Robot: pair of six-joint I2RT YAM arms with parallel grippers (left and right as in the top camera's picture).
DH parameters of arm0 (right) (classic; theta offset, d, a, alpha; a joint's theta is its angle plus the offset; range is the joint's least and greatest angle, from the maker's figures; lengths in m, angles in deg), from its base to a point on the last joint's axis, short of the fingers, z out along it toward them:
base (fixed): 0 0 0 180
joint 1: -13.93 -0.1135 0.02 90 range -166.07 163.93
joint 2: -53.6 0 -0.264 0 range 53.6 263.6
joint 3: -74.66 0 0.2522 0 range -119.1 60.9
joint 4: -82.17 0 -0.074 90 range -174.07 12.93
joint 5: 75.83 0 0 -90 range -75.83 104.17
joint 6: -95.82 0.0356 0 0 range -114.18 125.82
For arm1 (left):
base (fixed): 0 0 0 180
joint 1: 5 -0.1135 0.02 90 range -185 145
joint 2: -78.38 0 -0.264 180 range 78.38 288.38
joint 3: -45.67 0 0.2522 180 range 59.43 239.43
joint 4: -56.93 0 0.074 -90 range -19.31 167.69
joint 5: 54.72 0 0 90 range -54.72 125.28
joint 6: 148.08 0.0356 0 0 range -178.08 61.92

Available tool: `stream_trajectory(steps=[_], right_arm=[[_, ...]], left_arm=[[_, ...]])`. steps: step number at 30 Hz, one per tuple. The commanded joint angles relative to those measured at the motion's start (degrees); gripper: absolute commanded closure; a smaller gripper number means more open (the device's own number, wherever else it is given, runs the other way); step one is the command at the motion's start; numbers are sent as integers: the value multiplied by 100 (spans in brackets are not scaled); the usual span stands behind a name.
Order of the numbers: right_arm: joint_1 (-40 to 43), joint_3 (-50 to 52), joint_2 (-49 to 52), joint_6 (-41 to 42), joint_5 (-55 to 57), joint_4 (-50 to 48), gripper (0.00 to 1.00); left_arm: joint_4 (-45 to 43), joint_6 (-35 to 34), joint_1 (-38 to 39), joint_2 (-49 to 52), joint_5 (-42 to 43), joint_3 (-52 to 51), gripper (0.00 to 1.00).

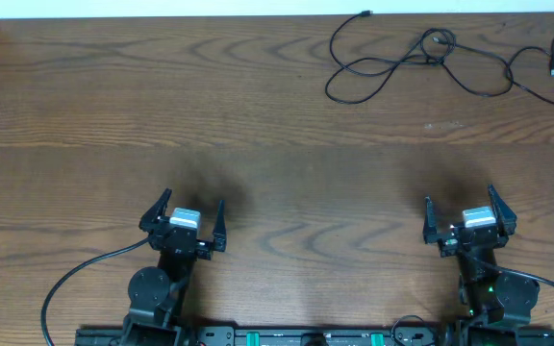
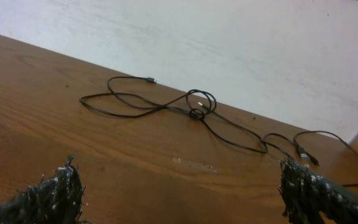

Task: Untangle cables

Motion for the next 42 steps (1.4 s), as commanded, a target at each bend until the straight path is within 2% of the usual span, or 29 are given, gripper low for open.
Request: stream_trajectory(steps=[1,8,24,42], right_arm=[[13,9,-7,-39,20,35,1],[13,9,-7,-42,22,35,1],[13,9,-4,-42,22,35,1],[13,9,-4,-42,22,35,1]], left_arm=[[269,-157,-192,-52,-136,-76,2],[267,-393,-476,-52,-114,-76,2],[249,-387,-778,-52,-116,-76,2],[249,-387,-776,-35,-116,-76,2]])
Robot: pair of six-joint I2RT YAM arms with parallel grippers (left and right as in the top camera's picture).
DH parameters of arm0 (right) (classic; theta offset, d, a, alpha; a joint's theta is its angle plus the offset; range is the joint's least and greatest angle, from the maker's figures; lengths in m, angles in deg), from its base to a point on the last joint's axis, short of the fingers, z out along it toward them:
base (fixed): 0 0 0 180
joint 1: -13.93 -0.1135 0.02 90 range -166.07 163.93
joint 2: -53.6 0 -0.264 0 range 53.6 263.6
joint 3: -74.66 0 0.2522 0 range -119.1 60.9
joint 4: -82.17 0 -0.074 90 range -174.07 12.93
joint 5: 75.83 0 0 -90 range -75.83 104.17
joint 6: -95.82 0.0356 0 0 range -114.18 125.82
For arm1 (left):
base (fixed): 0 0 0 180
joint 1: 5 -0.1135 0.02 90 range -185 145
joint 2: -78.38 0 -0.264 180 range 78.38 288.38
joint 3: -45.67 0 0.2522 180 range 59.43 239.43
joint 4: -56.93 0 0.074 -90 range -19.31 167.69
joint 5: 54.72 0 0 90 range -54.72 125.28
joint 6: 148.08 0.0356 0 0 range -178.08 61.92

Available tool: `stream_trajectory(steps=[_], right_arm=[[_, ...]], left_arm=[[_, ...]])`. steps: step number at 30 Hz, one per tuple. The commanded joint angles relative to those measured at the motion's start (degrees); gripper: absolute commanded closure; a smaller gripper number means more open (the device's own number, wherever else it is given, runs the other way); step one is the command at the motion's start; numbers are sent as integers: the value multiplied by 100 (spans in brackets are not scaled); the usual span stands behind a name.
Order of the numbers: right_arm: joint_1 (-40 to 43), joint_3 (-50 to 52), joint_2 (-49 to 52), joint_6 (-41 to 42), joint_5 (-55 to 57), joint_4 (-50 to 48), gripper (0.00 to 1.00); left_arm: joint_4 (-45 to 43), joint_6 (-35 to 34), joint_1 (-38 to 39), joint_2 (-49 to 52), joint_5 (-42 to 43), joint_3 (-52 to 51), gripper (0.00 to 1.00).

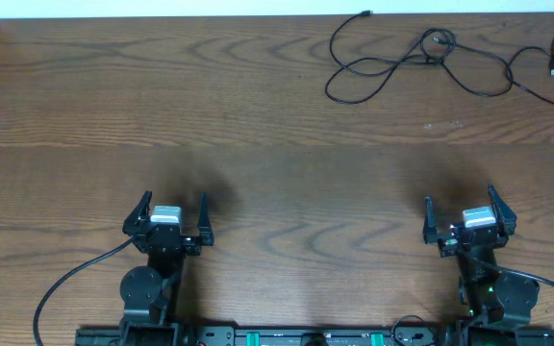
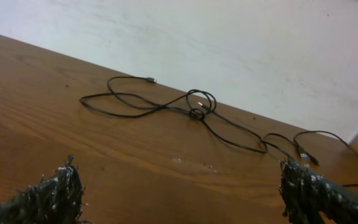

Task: Untangle cables

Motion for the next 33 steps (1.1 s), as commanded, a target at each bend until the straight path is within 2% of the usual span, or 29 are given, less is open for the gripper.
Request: stream_trajectory(steps=[1,16,21,23,28,33], right_arm=[[13,9,-4,-42,20,35,1],[11,7,-11,109,94,37,1],[11,9,-15,1746,833,96,1],[11,9,-15,2046,1191,127,1],[-31,9,-15,2057,1349,149,1],[-549,9,-20,1777,1504,144,1]], left_arm=[[249,-90,-28,-37,-116,-76,2],[249,-90,-28,-37,-116,-76,2],[249,-90,-28,-37,-116,-76,2],[249,-90,-28,-37,-116,-76,2],[249,-90,-28,-37,-116,-76,3],[249,-90,-28,-37,-116,-76,2]])
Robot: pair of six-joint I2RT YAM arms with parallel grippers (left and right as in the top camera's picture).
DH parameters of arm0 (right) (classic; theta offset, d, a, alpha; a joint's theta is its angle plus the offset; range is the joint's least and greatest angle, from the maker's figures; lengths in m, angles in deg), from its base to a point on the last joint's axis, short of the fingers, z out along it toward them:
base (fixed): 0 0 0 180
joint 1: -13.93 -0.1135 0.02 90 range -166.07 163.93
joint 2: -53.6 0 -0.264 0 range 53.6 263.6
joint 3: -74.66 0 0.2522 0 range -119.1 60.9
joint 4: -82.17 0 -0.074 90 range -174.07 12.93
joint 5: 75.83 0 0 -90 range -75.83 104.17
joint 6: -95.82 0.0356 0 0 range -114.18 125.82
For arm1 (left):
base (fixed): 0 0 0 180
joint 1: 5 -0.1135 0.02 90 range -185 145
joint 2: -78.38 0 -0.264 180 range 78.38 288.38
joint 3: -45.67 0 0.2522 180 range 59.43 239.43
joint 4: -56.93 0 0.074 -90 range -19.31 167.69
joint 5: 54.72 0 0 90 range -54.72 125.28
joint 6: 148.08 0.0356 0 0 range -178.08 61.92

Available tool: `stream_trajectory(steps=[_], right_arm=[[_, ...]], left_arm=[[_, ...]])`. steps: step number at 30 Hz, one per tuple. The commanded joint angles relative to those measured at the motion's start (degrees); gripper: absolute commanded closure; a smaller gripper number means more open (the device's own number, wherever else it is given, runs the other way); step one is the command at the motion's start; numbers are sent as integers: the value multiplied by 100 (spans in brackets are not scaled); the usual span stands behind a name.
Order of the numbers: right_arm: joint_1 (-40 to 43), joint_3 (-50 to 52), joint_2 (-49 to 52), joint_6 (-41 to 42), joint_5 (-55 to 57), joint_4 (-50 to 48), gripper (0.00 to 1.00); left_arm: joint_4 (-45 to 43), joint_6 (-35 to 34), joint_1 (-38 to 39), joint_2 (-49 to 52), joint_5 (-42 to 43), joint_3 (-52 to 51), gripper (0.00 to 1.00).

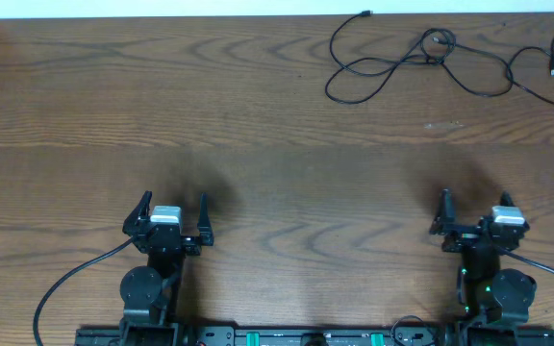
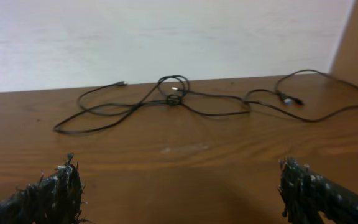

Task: Untangle cables

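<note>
Black cables (image 1: 421, 53) lie tangled at the table's far right, looped around a small knot (image 1: 438, 40), with one plug end near the right edge. The right wrist view shows the same cables (image 2: 173, 99) stretched along the far edge, well ahead of the fingers. My left gripper (image 1: 173, 204) sits near the front left, open and empty. My right gripper (image 1: 474, 204) sits near the front right, open and empty, and in its own view the right gripper (image 2: 179, 186) has only bare wood between its fingertips (image 2: 61, 190).
A pale scuff (image 1: 442, 124) marks the wood between the right gripper and the cables. The white wall (image 2: 166, 37) runs along the table's far edge. A wooden panel stands at the far right.
My right gripper has shifted a little to the right and turned, so its camera now faces the cables squarely. The left gripper and the cables are where they were.
Both grippers started open near the front edge, the left one angled toward the middle. The left gripper then stood a little further left and squared up. Now the right gripper has turned and shifted right. The cables have stayed untouched.
</note>
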Motion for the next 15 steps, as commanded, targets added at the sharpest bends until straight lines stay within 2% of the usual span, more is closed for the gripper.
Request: stream_trajectory(steps=[1,15], right_arm=[[-352,9,-20,-76,271,28,1],[-356,9,-15,-72,302,15,1]], left_arm=[[249,-74,-28,-35,-116,-76,2],[249,-74,-28,-35,-116,-76,2]])
